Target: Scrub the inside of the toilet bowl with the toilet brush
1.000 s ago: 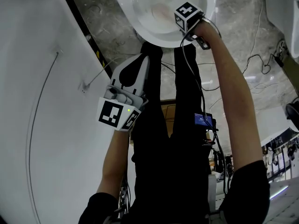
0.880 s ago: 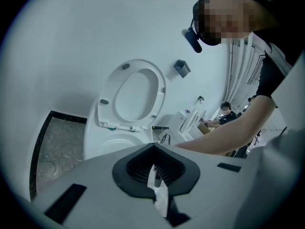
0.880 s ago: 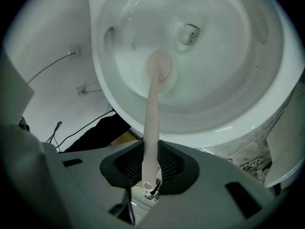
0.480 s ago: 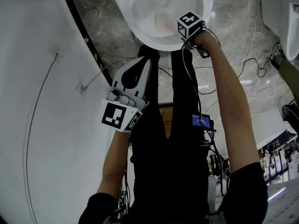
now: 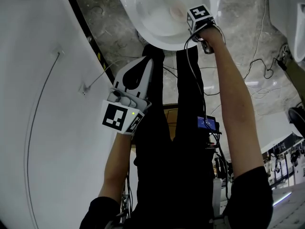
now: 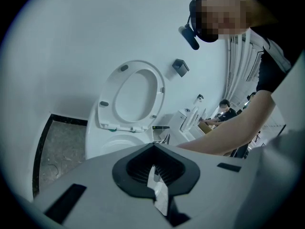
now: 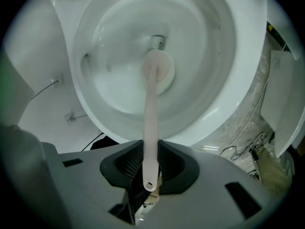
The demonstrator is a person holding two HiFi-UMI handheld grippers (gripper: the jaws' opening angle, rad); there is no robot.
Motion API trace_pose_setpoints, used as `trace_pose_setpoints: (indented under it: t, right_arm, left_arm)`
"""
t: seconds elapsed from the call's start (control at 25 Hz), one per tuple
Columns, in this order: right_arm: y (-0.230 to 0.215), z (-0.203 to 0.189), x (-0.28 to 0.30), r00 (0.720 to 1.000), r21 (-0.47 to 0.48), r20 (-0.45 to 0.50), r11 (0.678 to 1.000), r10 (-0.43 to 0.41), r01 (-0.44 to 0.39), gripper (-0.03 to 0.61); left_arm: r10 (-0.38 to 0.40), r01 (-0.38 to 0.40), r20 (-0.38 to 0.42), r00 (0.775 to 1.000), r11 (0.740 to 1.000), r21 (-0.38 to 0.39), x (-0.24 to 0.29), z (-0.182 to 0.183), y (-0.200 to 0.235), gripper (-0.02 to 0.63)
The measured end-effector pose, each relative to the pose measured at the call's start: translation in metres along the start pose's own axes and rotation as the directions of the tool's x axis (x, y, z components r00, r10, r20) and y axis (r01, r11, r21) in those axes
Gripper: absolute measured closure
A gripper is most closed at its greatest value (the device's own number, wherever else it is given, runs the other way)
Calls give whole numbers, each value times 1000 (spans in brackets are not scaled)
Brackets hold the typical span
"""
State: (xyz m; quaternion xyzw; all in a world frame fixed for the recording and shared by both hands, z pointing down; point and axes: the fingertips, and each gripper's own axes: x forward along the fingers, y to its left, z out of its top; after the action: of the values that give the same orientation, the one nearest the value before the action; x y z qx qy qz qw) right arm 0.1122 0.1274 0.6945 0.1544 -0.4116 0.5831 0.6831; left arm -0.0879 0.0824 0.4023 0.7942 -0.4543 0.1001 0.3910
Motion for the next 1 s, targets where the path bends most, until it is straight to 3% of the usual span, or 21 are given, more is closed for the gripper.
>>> trace_pose_setpoints:
  t: [0.12,0.2,0.28,0.36,0.48,0.68,1.0]
  right_arm:
    - [-17,18,-18,990,-53,44,989,-134,136,479]
    - [-25,29,-35,969,-99,72,965,-238,244,477]
    - [-35,40,-53,931,-153,104,919,-351,364,479]
    - [-44,52,-68,874,-223,143,845,-465,486,477]
    - [-51,68,-85,761,-342,214,682,-613,646,477]
    - [-45,89,-122,519,-487,365,317,-773,814,477]
    - [5,116,-140,317,-540,601,-81,-734,838,479]
  left_arm:
    - [3,-3,2,1000,1000,-2,-2,1,3,604]
    - [6,-6,0,1000,1000,-4,-4,0,5,604]
    - [9,-9,-2,1000,1000,-6,-5,-1,6,604]
    - [12,-12,-3,1000,1000,-8,-5,-3,7,604]
    - [15,-15,-4,1000,1000,-11,-8,-5,7,604]
    - [11,-11,2,1000,1000,-11,-7,-2,6,604]
    - [13,-13,1,1000,1000,-11,-9,-3,7,604]
